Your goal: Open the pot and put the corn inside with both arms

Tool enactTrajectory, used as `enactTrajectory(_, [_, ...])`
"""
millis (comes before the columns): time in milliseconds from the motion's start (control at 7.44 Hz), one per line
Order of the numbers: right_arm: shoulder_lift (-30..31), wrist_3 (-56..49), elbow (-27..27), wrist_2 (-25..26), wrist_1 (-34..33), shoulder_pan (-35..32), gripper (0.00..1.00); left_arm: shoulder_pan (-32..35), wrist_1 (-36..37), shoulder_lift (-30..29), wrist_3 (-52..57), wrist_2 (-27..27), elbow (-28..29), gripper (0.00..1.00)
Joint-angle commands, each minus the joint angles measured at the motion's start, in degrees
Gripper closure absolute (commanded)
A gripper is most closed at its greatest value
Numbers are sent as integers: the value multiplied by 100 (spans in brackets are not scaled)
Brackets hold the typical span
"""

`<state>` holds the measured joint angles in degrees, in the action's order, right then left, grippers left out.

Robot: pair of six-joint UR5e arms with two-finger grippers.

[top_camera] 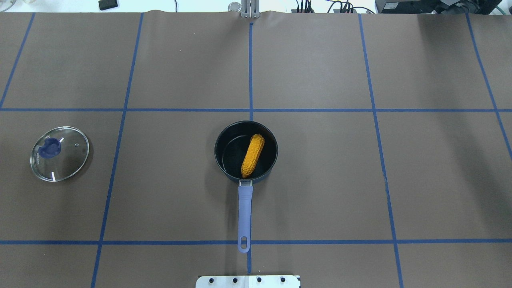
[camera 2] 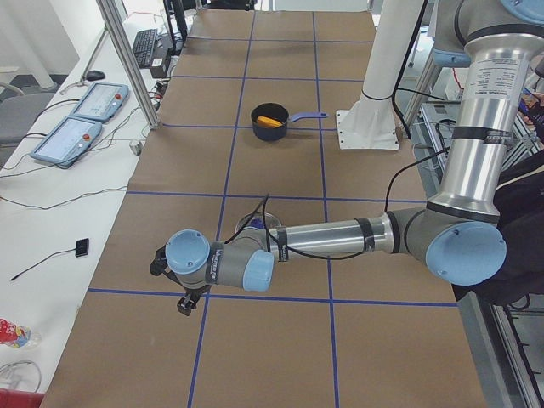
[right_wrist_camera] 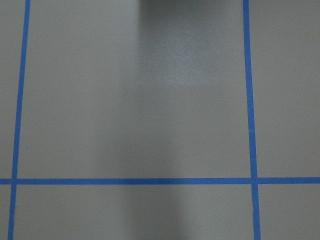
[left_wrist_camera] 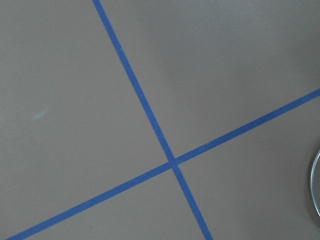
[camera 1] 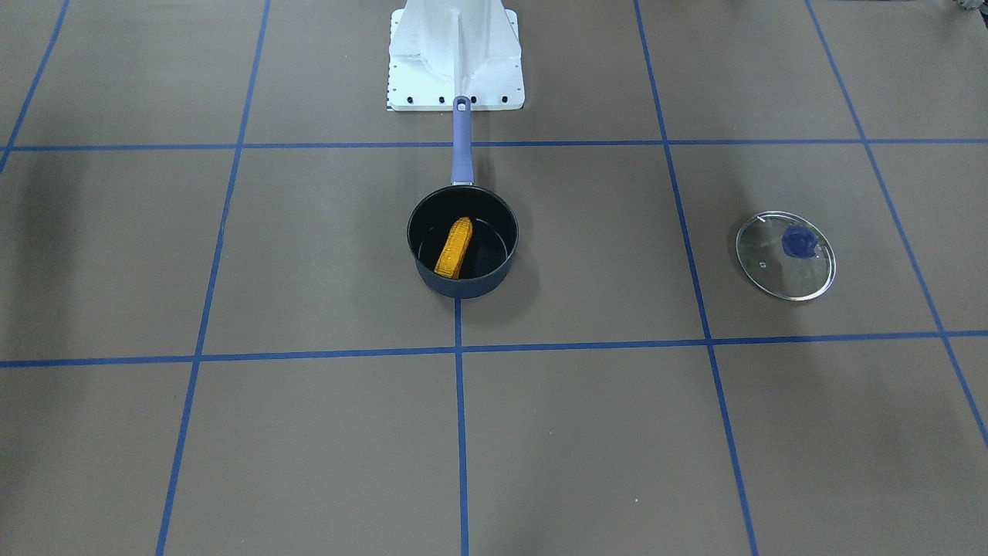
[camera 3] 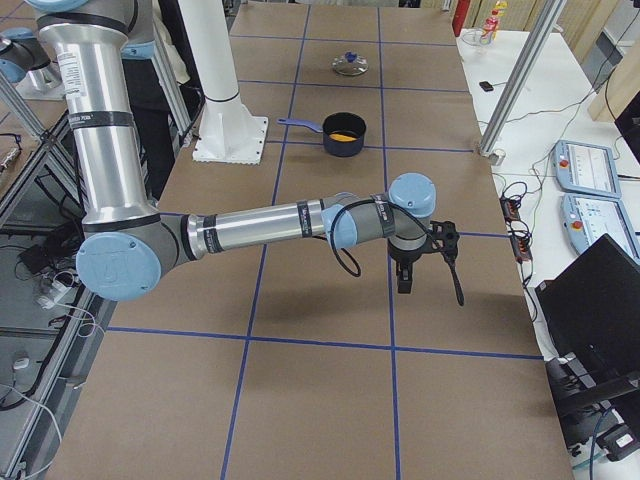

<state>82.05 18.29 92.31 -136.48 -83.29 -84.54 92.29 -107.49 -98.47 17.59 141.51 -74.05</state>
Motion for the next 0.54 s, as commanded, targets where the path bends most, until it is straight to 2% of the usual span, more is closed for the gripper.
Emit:
enactTrajectory(0, [-58, -10, -292, 25, 41, -1, 0, 17, 0, -6, -1, 60, -13, 3])
enactTrajectory(403, [-49, -1, -319, -19, 6, -10, 0, 17, 9, -41, -1, 166, 5, 2])
